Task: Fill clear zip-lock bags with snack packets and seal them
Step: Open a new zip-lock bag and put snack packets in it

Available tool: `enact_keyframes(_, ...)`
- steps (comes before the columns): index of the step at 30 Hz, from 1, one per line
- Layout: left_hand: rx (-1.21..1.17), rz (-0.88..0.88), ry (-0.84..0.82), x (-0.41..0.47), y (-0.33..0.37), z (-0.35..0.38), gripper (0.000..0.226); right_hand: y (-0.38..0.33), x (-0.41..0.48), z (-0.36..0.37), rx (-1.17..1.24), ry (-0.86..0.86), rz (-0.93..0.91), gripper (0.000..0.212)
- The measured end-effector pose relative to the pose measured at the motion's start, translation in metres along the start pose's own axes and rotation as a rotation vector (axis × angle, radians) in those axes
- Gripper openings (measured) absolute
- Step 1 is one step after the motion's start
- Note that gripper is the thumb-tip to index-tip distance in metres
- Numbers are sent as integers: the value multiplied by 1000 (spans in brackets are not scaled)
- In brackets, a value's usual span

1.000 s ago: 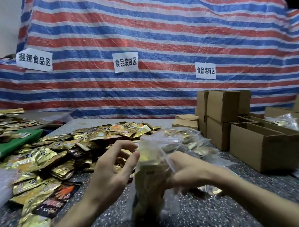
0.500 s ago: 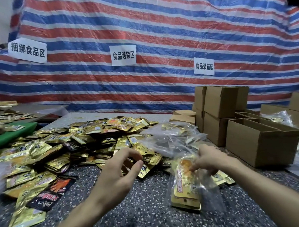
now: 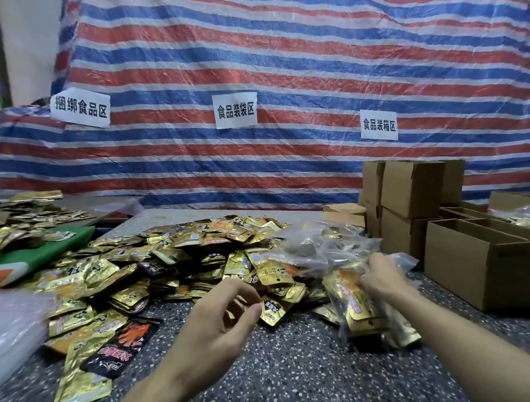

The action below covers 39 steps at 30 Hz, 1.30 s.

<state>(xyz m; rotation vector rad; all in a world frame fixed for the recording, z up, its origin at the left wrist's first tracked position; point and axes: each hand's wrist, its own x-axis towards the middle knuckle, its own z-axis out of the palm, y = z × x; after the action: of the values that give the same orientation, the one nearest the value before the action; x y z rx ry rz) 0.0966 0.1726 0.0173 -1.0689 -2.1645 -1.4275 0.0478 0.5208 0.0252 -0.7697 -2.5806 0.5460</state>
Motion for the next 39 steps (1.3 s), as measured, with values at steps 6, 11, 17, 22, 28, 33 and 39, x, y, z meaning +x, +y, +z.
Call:
enact_keyframes(6,34,-33,-3,-7,0,-14,5,-1,2,-13,-28,-94,-1,20)
enact_keyframes(11,51,-39,-21,-11,1,-17,6,-6,-13,-39,-218,-206,-18,45)
enact_keyframes(17,53,-38,-28,-9,5,-12,7,-24,-31,-63,-460,-229,5,75)
enact_keyframes(22,73,-57,-32,-8,4,-8,6,-65,-55,-51,-497,121,-242,37)
enact_keyframes(28,97,-134,-54,-13,-13,-11,9,-116,-96,15,2,-131,-560,7)
enact_keyframes(33,277,-234,-38,-25,-44,-31,8,-131,-121,77,230,-278,-534,4)
enact_keyframes(39,619,-432,122,-41,-89,-90,16,-121,-134,125,359,-257,-537,14)
